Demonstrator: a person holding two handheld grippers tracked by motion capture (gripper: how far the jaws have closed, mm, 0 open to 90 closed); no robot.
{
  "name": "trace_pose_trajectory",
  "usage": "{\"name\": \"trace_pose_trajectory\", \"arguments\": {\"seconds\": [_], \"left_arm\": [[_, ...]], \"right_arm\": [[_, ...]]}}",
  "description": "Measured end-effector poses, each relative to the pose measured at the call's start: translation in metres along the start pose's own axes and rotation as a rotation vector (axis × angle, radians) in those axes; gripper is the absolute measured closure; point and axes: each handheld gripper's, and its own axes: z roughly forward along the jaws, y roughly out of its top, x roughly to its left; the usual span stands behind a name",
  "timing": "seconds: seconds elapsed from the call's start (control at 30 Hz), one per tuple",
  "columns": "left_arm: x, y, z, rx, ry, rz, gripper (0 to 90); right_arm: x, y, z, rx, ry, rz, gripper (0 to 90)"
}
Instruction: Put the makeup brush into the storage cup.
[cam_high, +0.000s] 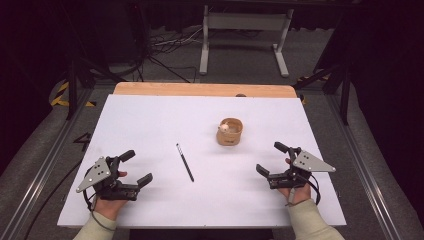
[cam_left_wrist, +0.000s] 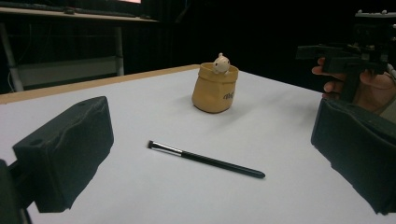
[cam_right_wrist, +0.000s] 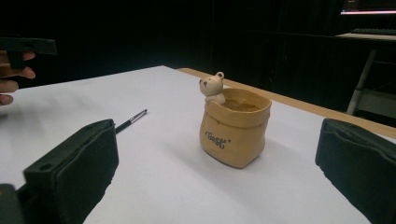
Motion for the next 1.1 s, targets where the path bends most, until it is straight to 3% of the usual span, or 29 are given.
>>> {"name": "trace_pose_trajectory", "arguments": {"seconds": [0.3,0.43,0.63,0.93,1.03,1.1], "left_arm": [[-0.007,0.009,0.009,0.014,0.004,-0.019,0.0],[-0.008,0.019,0.019,0.020,-0.003,-0.031,0.0],[-0.011,0.032,0.032,0.004,-0.017,-0.036,0.0],[-0.009,0.046,0.057,0.014,-0.023,-0.035,0.0],[-0.009,0.049,0.062,0.013,-0.015,-0.003,0.0],[-0.008,0.051,0.064,0.012,-0.026,-0.018,0.0]], "right_arm": [[0.002,0.003,0.000,0.011,-0.010,-0.015,0.0],[0.001,0.003,-0.006,0.005,-0.043,-0.023,0.0],[-0.004,0.001,-0.009,0.004,-0.052,-0.001,0.0],[-0.005,0.000,-0.003,0.008,-0.018,-0.008,0.0],[-0.003,0.000,-0.002,0.003,-0.009,-0.003,0.0],[-0.002,0.001,-0.002,0.002,-0.005,-0.010,0.0]]}}
